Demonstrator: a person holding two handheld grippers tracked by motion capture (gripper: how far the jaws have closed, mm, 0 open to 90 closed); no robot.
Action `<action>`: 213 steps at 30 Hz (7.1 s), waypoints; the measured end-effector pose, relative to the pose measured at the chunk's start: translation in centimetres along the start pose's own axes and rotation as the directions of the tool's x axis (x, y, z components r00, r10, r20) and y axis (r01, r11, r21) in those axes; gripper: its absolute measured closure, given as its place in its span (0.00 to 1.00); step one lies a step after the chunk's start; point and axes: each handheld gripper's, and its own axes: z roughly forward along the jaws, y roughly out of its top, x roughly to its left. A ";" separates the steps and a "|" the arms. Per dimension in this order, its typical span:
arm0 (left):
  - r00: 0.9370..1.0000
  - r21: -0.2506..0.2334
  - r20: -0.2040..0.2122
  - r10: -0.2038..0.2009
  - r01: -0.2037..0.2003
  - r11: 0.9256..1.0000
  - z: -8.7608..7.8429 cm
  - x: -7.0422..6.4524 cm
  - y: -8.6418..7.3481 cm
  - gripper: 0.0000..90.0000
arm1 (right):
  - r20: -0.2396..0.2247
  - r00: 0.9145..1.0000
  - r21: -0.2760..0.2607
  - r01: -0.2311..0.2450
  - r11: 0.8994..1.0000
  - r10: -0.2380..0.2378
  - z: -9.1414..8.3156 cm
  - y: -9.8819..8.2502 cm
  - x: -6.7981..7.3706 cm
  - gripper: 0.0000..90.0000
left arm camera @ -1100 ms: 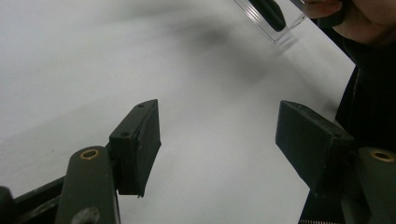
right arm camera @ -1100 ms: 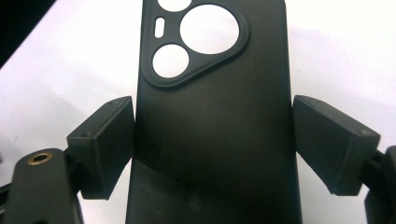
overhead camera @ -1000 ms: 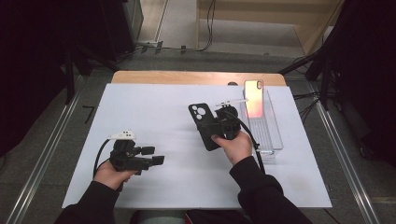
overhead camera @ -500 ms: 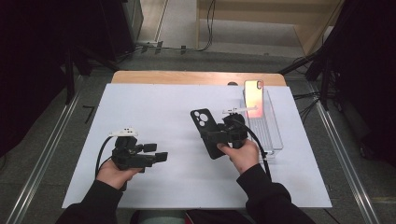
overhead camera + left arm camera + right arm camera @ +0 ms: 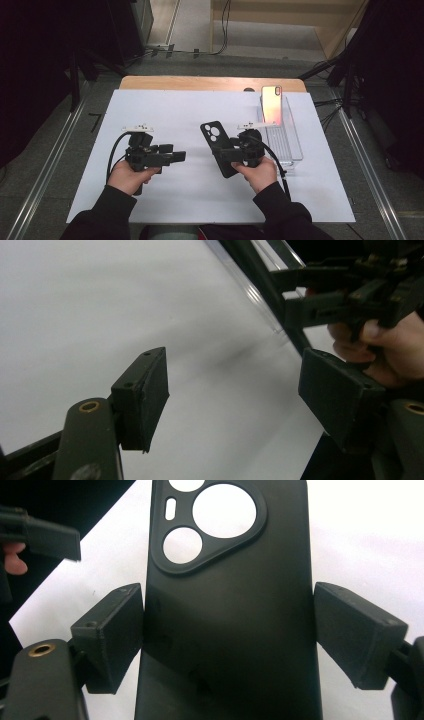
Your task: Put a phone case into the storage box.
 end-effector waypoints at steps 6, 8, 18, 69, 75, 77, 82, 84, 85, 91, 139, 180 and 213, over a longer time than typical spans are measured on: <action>0.999 0.002 -0.005 -0.042 0.042 0.999 0.6 -0.3 1.3 0.32 | -0.003 1.000 -0.008 -0.007 1.000 0.007 0.2 -0.4 0.3 0.16; 0.999 0.000 -0.011 -0.049 0.049 0.999 0.8 -0.3 1.7 0.32 | -0.010 1.000 -0.005 -0.010 1.000 0.010 0.3 -0.6 0.4 0.16; 0.997 -0.009 -0.047 -0.063 0.063 0.998 2.1 -0.7 2.9 0.33 | -0.038 0.999 -0.022 -0.021 1.000 0.020 1.0 -1.2 1.1 0.16; 0.946 -0.066 0.113 -0.304 0.313 0.948 5.2 0.3 3.6 0.87 | -0.099 0.991 -0.073 -0.094 0.993 0.087 2.9 -2.5 2.8 0.14; 0.946 -0.082 0.132 -0.297 0.309 0.948 4.6 0.0 3.7 0.87 | -0.078 0.997 -0.119 -0.015 0.993 0.005 2.4 -2.3 3.0 0.13; 0.954 -0.094 0.109 -0.279 0.289 0.953 4.4 -0.1 3.8 0.87 | -0.080 0.996 -0.112 0.032 0.993 -0.041 2.2 -2.2 2.9 0.13; 0.958 -0.110 0.103 -0.267 0.278 0.954 3.9 0.0 4.0 0.87 | -0.115 0.991 -0.057 0.069 0.996 -0.075 2.2 -1.9 2.2 0.00; 0.964 -0.126 0.093 -0.250 0.260 0.957 3.7 -0.1 4.0 0.87 | -0.115 0.989 -0.040 0.091 0.995 -0.095 2.1 -1.8 2.1 0.00; 0.967 -0.127 0.086 -0.239 0.249 0.960 3.6 -0.2 4.0 0.87 | -0.113 0.988 -0.036 0.097 0.995 -0.101 2.0 -1.8 2.1 0.00; 0.985 -0.184 0.059 -0.161 0.169 0.968 3.3 -0.8 3.8 0.87 | -0.085 0.987 -0.032 0.136 0.990 -0.139 0.8 -1.7 1.6 0.00; 0.977 -0.362 -0.098 0.187 -0.210 0.908 4.7 -4.7 0.9 0.87 | -0.119 0.965 -0.079 0.223 0.972 -0.232 -0.7 -1.0 1.3 0.00; 0.989 -0.342 -0.029 0.142 -0.143 0.929 3.8 -5.5 1.4 0.59 | -0.065 0.964 -0.120 0.248 0.961 -0.257 1.5 1.6 2.2 0.13; 0.934 -0.005 0.103 0.342 -0.343 0.939 2.1 -2.8 -0.4 0.37 | -0.116 0.952 -0.069 0.278 0.958 -0.284 0.9 1.5 0.3 0.13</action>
